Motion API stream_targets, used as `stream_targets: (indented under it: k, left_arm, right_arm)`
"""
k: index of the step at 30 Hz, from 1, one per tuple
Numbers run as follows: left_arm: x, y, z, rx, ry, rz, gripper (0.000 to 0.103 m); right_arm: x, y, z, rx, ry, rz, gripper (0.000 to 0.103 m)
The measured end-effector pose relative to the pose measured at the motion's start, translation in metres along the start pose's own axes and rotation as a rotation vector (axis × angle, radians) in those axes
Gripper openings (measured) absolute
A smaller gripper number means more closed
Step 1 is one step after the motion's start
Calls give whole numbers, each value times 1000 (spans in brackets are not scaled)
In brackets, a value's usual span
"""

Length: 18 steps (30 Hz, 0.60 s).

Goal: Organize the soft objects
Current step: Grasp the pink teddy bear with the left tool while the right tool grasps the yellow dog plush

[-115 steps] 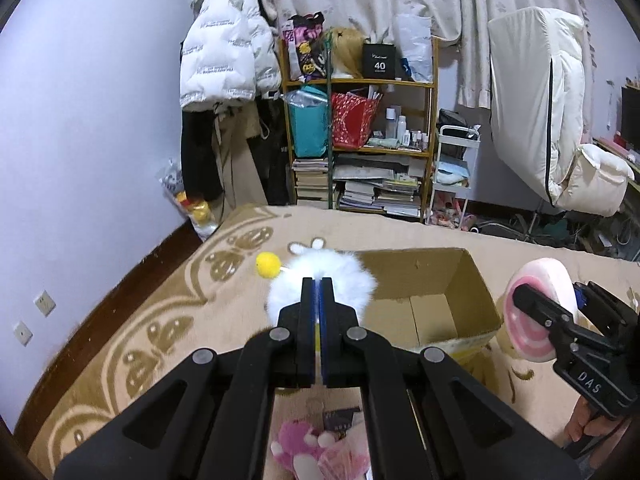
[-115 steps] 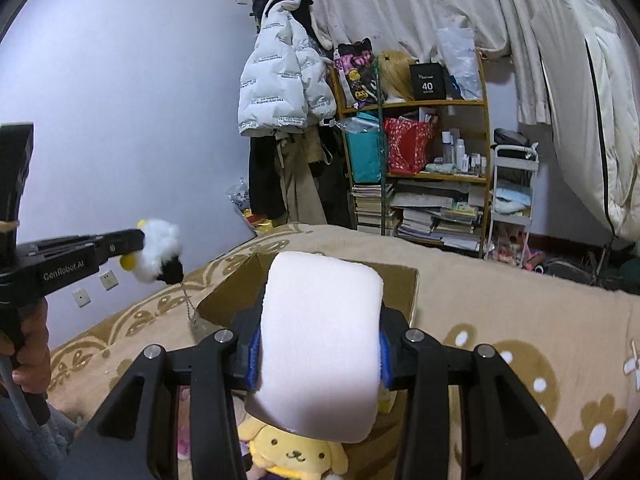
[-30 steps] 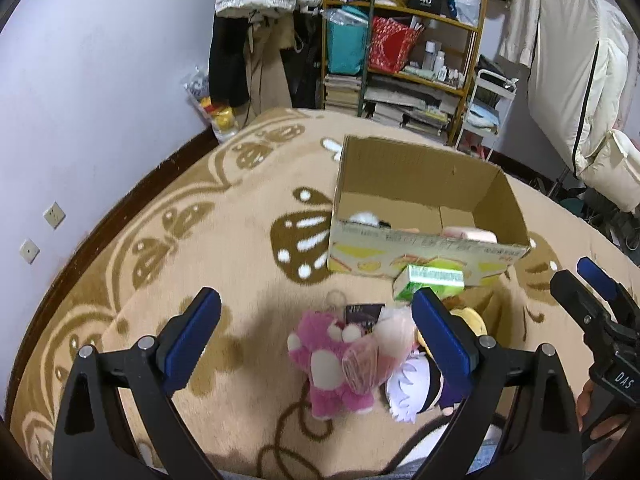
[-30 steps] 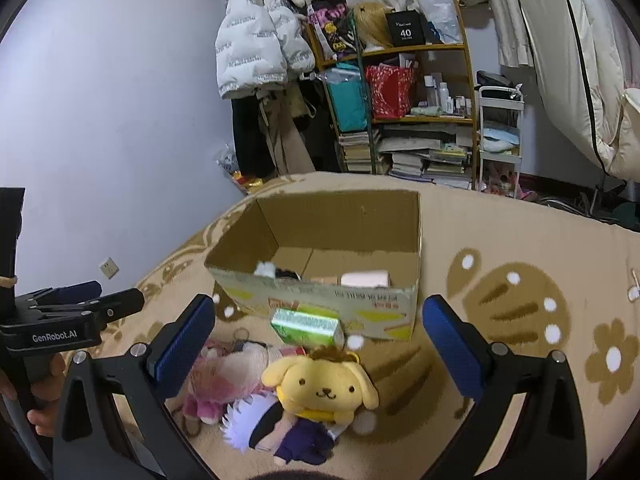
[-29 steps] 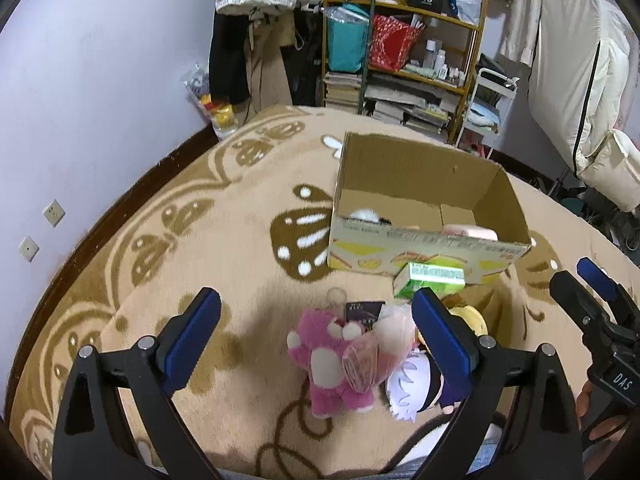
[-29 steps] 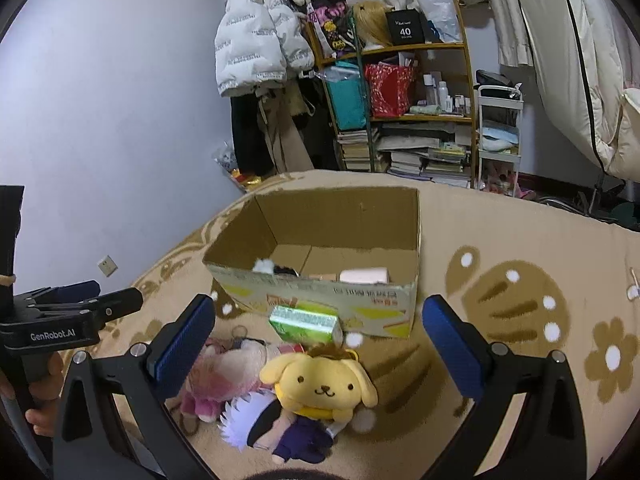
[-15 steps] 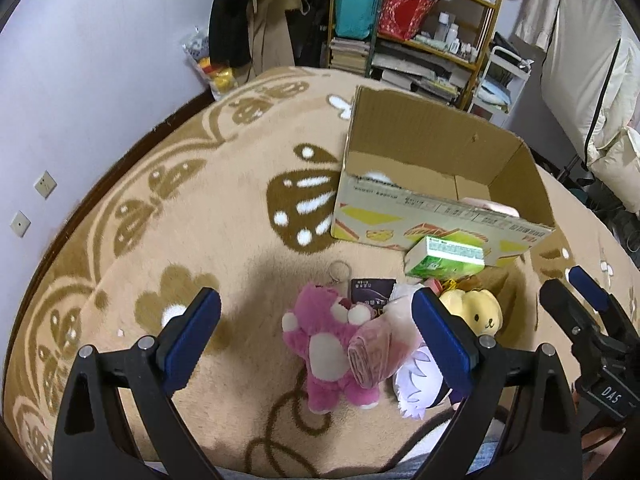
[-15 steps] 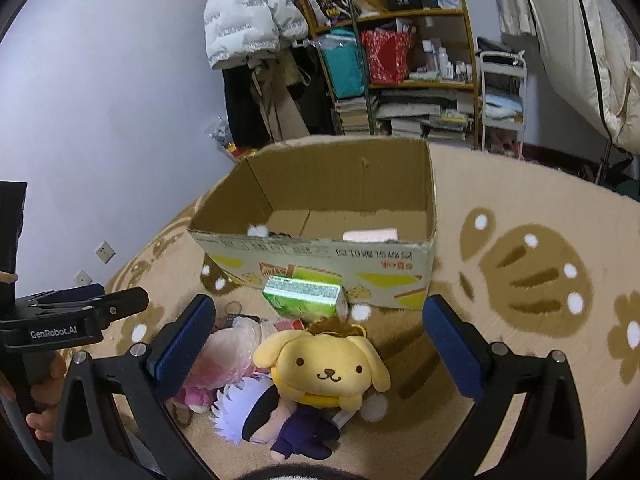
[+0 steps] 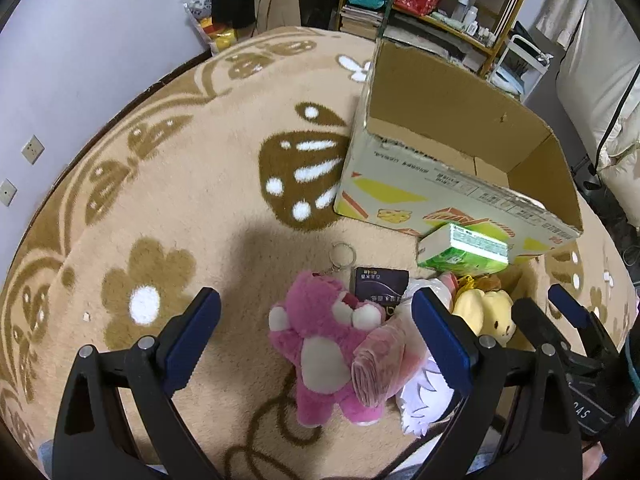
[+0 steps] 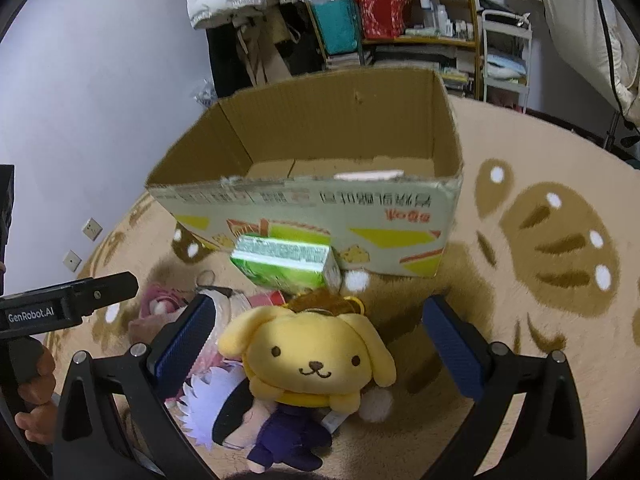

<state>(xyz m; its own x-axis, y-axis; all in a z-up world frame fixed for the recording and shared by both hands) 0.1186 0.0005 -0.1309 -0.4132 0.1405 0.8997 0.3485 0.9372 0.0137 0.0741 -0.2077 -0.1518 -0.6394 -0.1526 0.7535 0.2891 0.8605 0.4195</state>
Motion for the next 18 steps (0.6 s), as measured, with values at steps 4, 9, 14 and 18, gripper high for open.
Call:
stream_targets:
  k: [4, 9, 14, 18]
  left_arm:
    - [-11, -3, 1, -4, 22, 5, 96]
    - [-22, -5, 2, -3, 52, 19, 96]
    - [-32, -6, 4, 0, 79, 31, 96]
    - [-38, -5, 7, 11, 99, 40, 96]
  right_arm:
    - [-12, -1, 3, 5, 30, 12, 103]
    - [-24, -1, 8, 16, 63, 32, 103]
    - [-33, -2, 11, 15, 87, 35, 103]
    - [-40, -3, 14, 1, 103, 26, 103]
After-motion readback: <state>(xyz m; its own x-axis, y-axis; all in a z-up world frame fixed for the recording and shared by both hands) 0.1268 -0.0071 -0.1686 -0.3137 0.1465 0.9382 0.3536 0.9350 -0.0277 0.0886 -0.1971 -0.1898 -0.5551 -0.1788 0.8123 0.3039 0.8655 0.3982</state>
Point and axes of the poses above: each gripper's, at about its wrist camera, not at the fingertips, and x roughly against the way its jaws point, y to its left, z to its underside, the point moved 4 cm from there along -x, roughly the way its jaws point, and after that the axes turned 15 degrees about -x, right-handed, at the moved point
